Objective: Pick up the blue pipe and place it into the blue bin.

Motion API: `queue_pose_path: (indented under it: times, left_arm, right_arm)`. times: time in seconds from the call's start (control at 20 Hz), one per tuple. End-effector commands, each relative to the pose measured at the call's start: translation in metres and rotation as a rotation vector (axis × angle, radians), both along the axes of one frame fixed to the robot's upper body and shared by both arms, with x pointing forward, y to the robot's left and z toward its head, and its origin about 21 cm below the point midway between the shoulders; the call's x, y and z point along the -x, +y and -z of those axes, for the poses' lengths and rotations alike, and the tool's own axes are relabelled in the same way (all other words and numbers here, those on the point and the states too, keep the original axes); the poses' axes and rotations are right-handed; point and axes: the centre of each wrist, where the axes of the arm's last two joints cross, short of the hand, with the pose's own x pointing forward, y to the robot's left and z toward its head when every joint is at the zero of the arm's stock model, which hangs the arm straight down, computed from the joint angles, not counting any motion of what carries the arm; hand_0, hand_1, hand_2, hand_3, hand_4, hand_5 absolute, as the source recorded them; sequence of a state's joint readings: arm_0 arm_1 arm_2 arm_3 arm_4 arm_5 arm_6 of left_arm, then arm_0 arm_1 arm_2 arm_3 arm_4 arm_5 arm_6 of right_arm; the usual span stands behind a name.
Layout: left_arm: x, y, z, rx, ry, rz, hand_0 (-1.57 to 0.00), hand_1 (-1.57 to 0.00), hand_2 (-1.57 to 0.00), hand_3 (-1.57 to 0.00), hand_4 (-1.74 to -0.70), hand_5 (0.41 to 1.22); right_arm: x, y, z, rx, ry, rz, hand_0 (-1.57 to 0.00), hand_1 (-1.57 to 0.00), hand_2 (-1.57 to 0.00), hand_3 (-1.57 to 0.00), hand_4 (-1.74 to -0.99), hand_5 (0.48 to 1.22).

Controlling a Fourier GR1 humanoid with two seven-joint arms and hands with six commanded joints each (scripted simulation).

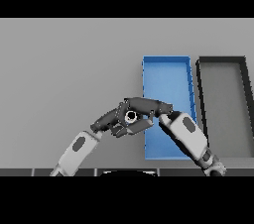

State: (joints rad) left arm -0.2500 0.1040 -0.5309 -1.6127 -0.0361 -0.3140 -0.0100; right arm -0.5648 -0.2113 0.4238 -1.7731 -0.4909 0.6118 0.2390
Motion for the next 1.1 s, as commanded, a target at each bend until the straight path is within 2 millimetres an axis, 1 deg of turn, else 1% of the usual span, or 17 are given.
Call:
queue_pose_path:
  times: [0.0,0.05,0.1,0.15,0.2,0.25,0.3,0.4,0.45,0.6,0.7,0.75,0.85,0.9,0.95,1.05]
  left_arm:
    - [0.0,0.002,0.0,-0.014,-0.009,0.011,-0.67,-0.63,-0.61,-0.62,-1.23,1.221]
    - [-0.002,0.001,-0.001,-0.033,-0.025,0.009,-0.53,-0.51,-0.49,-0.49,-1.14,1.221]
    - [-0.006,-0.002,-0.001,-0.056,-0.054,0.012,-0.43,-0.41,-0.39,-0.39,-1.07,1.15]
    - [-0.006,-0.001,0.0,-0.069,-0.074,0.006,-0.34,-0.32,-0.31,-0.31,-1.0,1.063]
    - [-0.006,0.0,0.001,-0.075,-0.073,-0.011,-0.27,-0.26,-0.25,-0.25,-0.95,0.972]
    - [-0.007,0.004,0.0,-0.077,-0.067,-0.022,-0.22,-0.21,-0.2,-0.2,-0.92,0.899]
    - [-0.004,0.006,0.002,-0.064,-0.062,-0.016,-0.17,-0.17,-0.16,-0.16,-0.9,0.836]
    - [-0.004,0.003,0.002,-0.079,-0.031,-0.035,-0.11,-0.11,-0.1,-0.1,-0.86,0.734]
    - [-0.005,0.002,0.002,-0.055,-0.007,-0.038,-0.09,-0.08,-0.08,-0.08,-0.87,0.697]
    - [-0.004,0.002,0.009,-0.054,0.044,-0.07,-0.05,-0.04,-0.04,-0.04,-0.89,0.639]
    - [-0.003,0.002,0.007,-0.068,0.078,-0.081,-0.03,-0.03,-0.03,-0.03,-0.9,0.609]
    - [-0.001,-0.001,0.008,-0.082,0.091,-0.082,-0.02,-0.02,-0.02,-0.02,-0.9,0.589]
    - [0.004,0.002,0.01,-0.082,0.099,-0.087,-0.01,-0.01,-0.01,-0.01,-0.91,0.543]
    - [0.004,0.005,0.013,-0.084,0.105,-0.09,-0.01,-0.01,-0.01,-0.01,-0.92,0.527]
    - [0.004,0.002,0.01,-0.091,0.1,-0.085,-0.01,-0.01,-0.01,-0.01,-0.92,0.515]
    - [0.005,0.007,0.008,-0.086,0.098,-0.085,-0.01,0.0,0.0,0.0,-0.92,0.5]
  right_arm:
    - [-0.001,0.0,-0.001,0.008,0.008,0.014,-1.56,-1.56,-1.56,-1.56,-1.485,1.205]
    - [0.0,0.001,-0.002,0.014,0.01,0.028,-1.56,-1.56,-1.56,-1.56,-1.486,1.208]
    - [-0.001,0.003,-0.005,0.034,0.006,0.043,-1.56,-1.56,-1.56,-1.56,-1.487,1.211]
    - [0.0,0.002,-0.003,0.019,0.001,0.037,-1.56,-1.56,-1.56,-1.56,-1.488,1.213]
    - [-0.002,0.001,-0.002,0.021,0.002,0.042,-1.57,-1.57,-1.57,-1.56,-1.488,1.214]
    - [-0.004,0.003,-0.002,0.022,0.004,0.043,-1.57,-1.57,-1.57,-1.57,-1.488,1.216]
    - [-0.002,0.004,-0.001,0.025,0.012,0.037,-1.57,-1.57,-1.57,-1.57,-1.488,1.217]
    - [-0.002,0.003,0.003,0.023,0.008,0.052,-1.57,-1.57,-1.57,-1.57,-1.487,1.218]
    - [-0.002,0.004,0.001,0.028,-0.002,0.054,-1.57,-1.57,-1.57,-1.57,-1.487,1.219]
    - [-0.005,0.007,-0.002,0.03,0.015,0.073,-1.57,-1.57,-1.57,-1.57,-1.488,1.22]
    - [-0.004,0.002,-0.003,-0.02,0.093,0.047,-1.57,-1.57,-1.57,-1.57,-1.489,1.22]
    - [-0.004,0.0,-0.007,-0.032,0.152,0.027,-1.57,-1.57,-1.57,-1.57,-1.489,1.22]
    - [-0.011,-0.006,-0.021,-0.062,0.235,0.017,-1.57,-1.57,-1.57,-1.57,-1.491,1.221]
    - [-0.01,-0.005,-0.031,-0.078,0.273,0.009,-1.57,-1.57,-1.57,-1.57,-1.491,1.221]
    - [-0.011,-0.005,-0.045,-0.083,0.28,0.018,-1.57,-1.57,-1.57,-1.57,-1.49,1.221]
    - [-0.016,-0.005,-0.071,-0.115,0.254,0.021,-1.57,-1.57,-1.57,-1.57,-1.492,1.221]
